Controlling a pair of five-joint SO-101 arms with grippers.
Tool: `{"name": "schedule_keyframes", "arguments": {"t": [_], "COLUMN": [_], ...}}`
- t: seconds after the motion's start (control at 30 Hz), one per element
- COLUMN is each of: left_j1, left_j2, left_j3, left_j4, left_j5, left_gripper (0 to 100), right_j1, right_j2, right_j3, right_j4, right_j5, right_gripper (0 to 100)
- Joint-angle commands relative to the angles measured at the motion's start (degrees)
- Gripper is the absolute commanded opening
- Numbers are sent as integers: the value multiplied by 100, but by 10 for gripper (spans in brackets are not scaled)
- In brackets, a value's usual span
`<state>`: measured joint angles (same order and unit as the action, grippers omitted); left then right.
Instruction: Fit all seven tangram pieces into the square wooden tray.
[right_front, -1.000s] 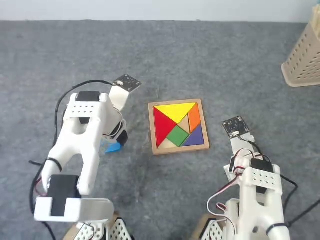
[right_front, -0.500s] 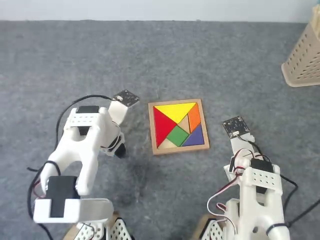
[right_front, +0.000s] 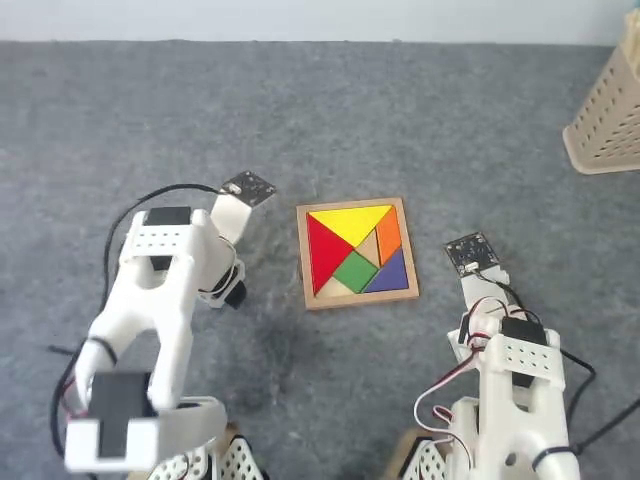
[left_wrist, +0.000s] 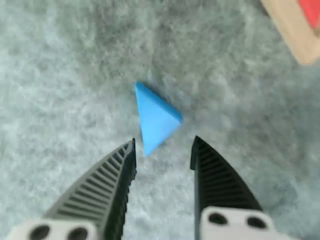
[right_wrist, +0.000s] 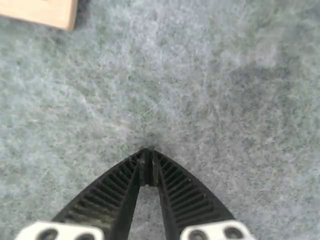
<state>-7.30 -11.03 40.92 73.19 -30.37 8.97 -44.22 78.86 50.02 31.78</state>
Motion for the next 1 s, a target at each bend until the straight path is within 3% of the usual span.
{"name": "schedule_keyframes", "arguments": {"t": [0.0,0.23,0.53,0.77,0.97], "left_j1": [246,563,-79,-220,-229], "left_j2": [-659,9,1556,1785,1785], "left_j3": [92,505,-470,-796,-1279], "left_j4": [-53,-862,-879,-870,-281], "left_j5": [141,378,88,70,79], "left_gripper": [166,166,165,161,21], "right_j1": [48,48,48,48,48], "right_j2": [-145,-145,-145,-145,-145], "right_j3": [-9,-9,-9,-9,-9], "right_j4": [-75,-75,-75,-75,-75], "right_j5": [70,70,70,70,70], "right_gripper": [7,7,7,7,7]}}
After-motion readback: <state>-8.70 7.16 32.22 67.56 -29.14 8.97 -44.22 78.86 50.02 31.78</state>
